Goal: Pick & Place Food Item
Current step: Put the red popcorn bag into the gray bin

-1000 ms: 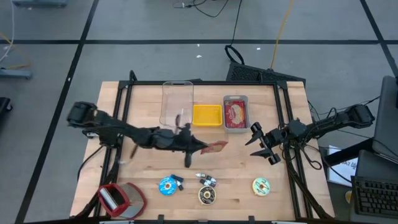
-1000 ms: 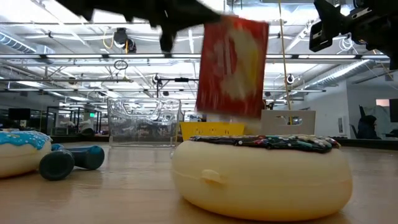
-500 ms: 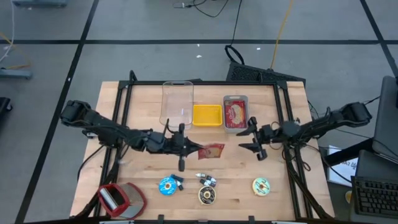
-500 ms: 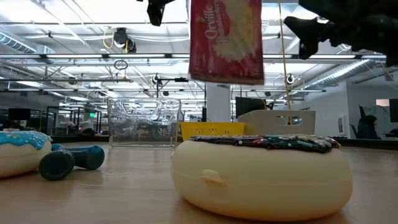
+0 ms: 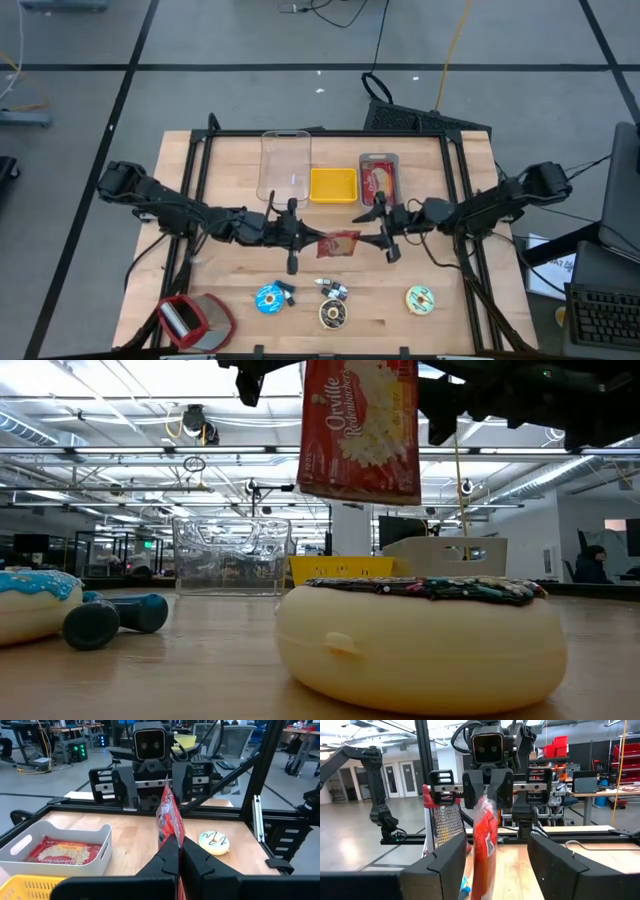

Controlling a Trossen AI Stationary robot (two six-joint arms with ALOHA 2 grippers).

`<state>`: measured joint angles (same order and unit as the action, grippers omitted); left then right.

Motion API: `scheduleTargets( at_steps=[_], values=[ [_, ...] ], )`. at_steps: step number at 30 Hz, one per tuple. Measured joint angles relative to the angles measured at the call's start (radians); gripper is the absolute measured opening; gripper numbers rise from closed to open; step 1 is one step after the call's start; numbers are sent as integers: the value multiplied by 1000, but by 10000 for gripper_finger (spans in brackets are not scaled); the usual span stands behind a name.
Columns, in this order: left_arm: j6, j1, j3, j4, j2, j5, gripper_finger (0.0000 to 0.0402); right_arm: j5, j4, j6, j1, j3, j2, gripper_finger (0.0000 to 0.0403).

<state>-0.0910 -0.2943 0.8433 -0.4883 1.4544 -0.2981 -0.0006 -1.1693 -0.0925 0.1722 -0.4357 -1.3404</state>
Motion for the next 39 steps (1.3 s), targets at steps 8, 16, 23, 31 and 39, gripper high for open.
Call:
scheduleTargets(
  at_steps=[8, 16, 23, 31, 39],
  values=[
    [-1, 0, 0, 20, 0, 0, 0, -3, -47, 0, 0, -15, -66, 195],
    [-4, 0, 0, 22, 0, 0, 0, -33, -52, -26, 0, -15, -67, 104],
    [-21, 0, 0, 22, 0, 5, 5, -57, -47, 23, -1, -15, -66, 9],
    [-54, 0, 0, 11, 0, -66, 81, -79, -33, 24, 0, -15, -66, 2],
    [-71, 0, 1, 24, -83, -70, 213, -87, -19, 26, 0, -13, -67, 0]
  ],
)
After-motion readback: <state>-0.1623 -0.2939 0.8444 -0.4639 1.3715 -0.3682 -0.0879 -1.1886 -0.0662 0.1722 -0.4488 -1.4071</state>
